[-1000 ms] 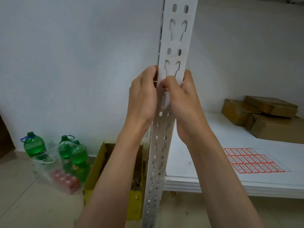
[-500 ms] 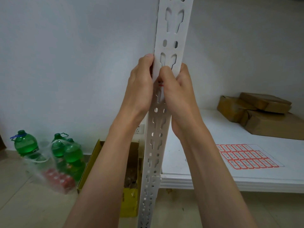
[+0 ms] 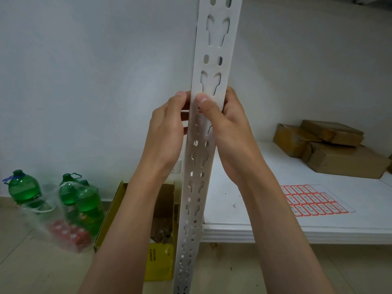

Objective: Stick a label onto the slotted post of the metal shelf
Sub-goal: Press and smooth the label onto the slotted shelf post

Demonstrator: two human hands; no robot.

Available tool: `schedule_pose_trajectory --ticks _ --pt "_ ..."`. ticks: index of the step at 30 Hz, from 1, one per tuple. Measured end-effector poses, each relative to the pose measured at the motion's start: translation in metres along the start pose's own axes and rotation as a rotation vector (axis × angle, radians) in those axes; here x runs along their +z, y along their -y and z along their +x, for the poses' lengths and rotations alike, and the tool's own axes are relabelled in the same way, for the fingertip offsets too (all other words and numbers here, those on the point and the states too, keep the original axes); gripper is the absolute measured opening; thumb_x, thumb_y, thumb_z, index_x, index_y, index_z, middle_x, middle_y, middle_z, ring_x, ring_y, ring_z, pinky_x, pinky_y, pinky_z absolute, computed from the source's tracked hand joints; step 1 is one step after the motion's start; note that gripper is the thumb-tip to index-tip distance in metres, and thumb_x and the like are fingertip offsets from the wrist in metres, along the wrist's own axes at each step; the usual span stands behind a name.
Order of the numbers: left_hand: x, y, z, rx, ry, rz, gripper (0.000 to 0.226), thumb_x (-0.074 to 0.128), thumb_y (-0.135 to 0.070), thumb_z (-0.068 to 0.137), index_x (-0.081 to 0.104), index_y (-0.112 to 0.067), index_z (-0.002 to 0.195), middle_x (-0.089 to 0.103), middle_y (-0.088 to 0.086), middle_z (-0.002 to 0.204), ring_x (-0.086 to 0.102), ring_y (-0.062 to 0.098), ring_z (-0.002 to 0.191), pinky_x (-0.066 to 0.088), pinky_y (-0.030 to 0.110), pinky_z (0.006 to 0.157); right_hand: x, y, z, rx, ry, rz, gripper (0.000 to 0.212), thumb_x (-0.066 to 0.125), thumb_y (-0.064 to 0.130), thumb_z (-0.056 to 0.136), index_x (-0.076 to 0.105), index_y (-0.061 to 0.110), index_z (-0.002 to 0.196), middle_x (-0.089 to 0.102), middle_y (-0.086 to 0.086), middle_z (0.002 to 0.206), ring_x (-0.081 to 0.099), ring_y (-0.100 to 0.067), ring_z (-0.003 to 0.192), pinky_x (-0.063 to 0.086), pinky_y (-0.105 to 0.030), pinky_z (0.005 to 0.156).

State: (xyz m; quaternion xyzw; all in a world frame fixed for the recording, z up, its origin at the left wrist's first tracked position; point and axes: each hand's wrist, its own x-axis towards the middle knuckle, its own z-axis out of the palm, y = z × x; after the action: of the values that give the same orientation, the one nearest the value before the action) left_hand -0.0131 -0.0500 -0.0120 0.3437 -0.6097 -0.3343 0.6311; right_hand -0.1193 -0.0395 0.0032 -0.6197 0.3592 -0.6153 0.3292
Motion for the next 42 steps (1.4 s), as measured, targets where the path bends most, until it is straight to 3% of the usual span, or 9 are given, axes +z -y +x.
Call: schedule_pose_trajectory --ticks 8,11,13,17,22,26,32,37,42 --pt "-0.006 0.005 -0.009 0.054 0.034 0.033 0.038 0.036 -0.034 0.107 0.062 -0.027 0.133 0.069 -0.007 0.124 0.065 0.013 0.114 0.055 0.045 0.099 -0.005 0.000 -0.002 -0.030 0.049 -0.016 0.022 0.053 0.021 0.104 0.050 0.029 0.124 0.064 0.022 0.104 0.064 0.016 0.089 0.049 -0.004 0.065" --pt "-0.008 0.006 -0.009 0.193 -0.061 0.129 0.037 0.051 -0.031 0.102 0.058 -0.024 0.137 0.065 -0.008 0.130 0.063 0.008 0.116 0.055 0.029 0.097 -0.008 -0.002 -0.003 -0.054 0.051 -0.032 0.023 0.055 0.023 0.103 0.052 0.034 0.123 0.066 0.026 0.105 0.064 0.012 0.098 0.051 -0.008 0.071" --pt "-0.010 0.003 -0.010 0.302 -0.137 0.205 0.035 0.062 -0.026 0.097 0.060 -0.019 0.132 0.065 -0.006 0.127 0.063 0.008 0.112 0.055 0.020 0.093 -0.013 -0.004 -0.004 -0.055 0.054 -0.041 0.023 0.056 0.025 0.103 0.056 0.037 0.122 0.070 0.026 0.108 0.066 0.005 0.105 0.054 -0.014 0.077" --pt "-0.013 0.002 -0.009 0.573 -0.276 0.363 0.025 0.075 -0.023 0.089 0.072 -0.009 0.110 0.067 0.004 0.118 0.064 0.017 0.109 0.057 0.023 0.088 -0.024 -0.006 -0.006 -0.054 0.044 -0.034 0.023 0.054 0.022 0.103 0.062 0.033 0.123 0.072 0.021 0.113 0.066 -0.004 0.110 0.056 -0.024 0.085" --pt "-0.012 0.004 -0.005 0.733 -0.342 0.524 0.021 0.079 -0.021 0.086 0.078 -0.007 0.102 0.071 0.009 0.107 0.067 0.020 0.100 0.056 0.026 0.088 -0.028 -0.012 -0.009 -0.035 0.008 -0.014 0.028 0.055 0.020 0.103 0.061 0.027 0.129 0.073 0.016 0.109 0.068 -0.010 0.110 0.058 -0.022 0.084" --pt "-0.010 0.002 -0.003 0.771 -0.379 0.538 0.018 0.079 -0.020 0.087 0.079 -0.006 0.096 0.072 0.010 0.100 0.068 0.019 0.093 0.056 0.026 0.085 -0.028 -0.014 -0.009 -0.029 -0.010 0.001 0.027 0.057 0.019 0.102 0.062 0.026 0.128 0.074 0.015 0.107 0.068 -0.009 0.108 0.058 -0.023 0.086" --pt "-0.006 0.002 -0.002 0.777 -0.395 0.514 0.015 0.078 -0.018 0.087 0.079 -0.005 0.092 0.072 0.010 0.096 0.066 0.013 0.090 0.052 0.013 0.085 -0.028 -0.014 -0.008 -0.014 -0.023 0.022 0.026 0.057 0.018 0.101 0.064 0.024 0.125 0.075 0.011 0.109 0.069 -0.012 0.109 0.057 -0.027 0.089" --pt "-0.009 0.006 -0.003 0.733 -0.359 0.450 0.016 0.075 -0.018 0.091 0.078 -0.005 0.100 0.072 0.009 0.102 0.067 0.013 0.095 0.058 0.021 0.082 -0.029 -0.013 -0.010 -0.012 -0.010 0.030 0.024 0.058 0.018 0.101 0.063 0.027 0.122 0.076 0.017 0.101 0.070 -0.008 0.105 0.058 -0.022 0.084" --pt "-0.014 0.008 -0.008 0.623 -0.301 0.363 0.019 0.070 -0.021 0.093 0.075 -0.009 0.106 0.074 0.003 0.105 0.070 0.011 0.095 0.058 0.018 0.080 -0.026 -0.014 -0.010 -0.066 -0.069 -0.014 0.029 0.066 0.018 0.097 0.062 0.029 0.123 0.076 0.018 0.101 0.070 -0.004 0.103 0.057 -0.023 0.083"
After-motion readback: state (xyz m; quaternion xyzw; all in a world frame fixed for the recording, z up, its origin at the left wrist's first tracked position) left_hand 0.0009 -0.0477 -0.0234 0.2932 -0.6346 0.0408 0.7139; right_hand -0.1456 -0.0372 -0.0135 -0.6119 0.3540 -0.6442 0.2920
